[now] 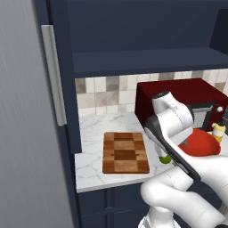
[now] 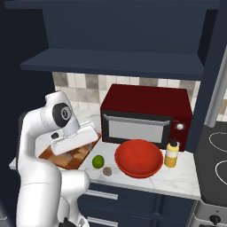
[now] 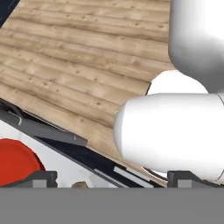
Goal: Open the cabinet. Place the bowl and condiment on the counter. Then place the lime and garlic on the cutting board.
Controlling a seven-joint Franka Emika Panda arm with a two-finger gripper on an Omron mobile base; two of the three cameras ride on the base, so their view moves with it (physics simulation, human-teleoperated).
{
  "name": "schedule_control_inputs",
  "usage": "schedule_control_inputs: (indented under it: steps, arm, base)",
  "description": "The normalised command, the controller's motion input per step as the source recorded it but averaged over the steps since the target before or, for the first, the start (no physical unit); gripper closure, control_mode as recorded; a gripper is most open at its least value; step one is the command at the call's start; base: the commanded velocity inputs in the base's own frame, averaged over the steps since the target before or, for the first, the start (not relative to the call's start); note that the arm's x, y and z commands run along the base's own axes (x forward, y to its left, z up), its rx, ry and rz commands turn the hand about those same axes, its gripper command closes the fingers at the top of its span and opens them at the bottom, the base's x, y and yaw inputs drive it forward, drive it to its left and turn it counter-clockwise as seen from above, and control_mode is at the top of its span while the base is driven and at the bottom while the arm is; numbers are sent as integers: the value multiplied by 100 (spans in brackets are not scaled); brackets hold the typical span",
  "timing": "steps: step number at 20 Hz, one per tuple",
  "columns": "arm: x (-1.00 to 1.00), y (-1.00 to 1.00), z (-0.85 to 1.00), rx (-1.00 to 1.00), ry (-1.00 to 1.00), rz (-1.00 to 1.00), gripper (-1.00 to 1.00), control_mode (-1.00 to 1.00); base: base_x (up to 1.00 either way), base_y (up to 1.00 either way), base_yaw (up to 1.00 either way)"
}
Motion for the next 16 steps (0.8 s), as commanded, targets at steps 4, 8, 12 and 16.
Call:
schedule_control_inputs:
  steps: [4,8,12,16]
  arm:
    - [2,-10,-12,0,4,0,-100,-100]
    - [13,0,-17,0,5,0,-100,-100]
    - [20,0,-14,0,5,0,-100,-100]
    - [16,0,-6,0,5,0,-100,-100]
  base:
    - [0,0,0]
    - [0,0,0]
    - [0,0,0]
    - [0,0,0]
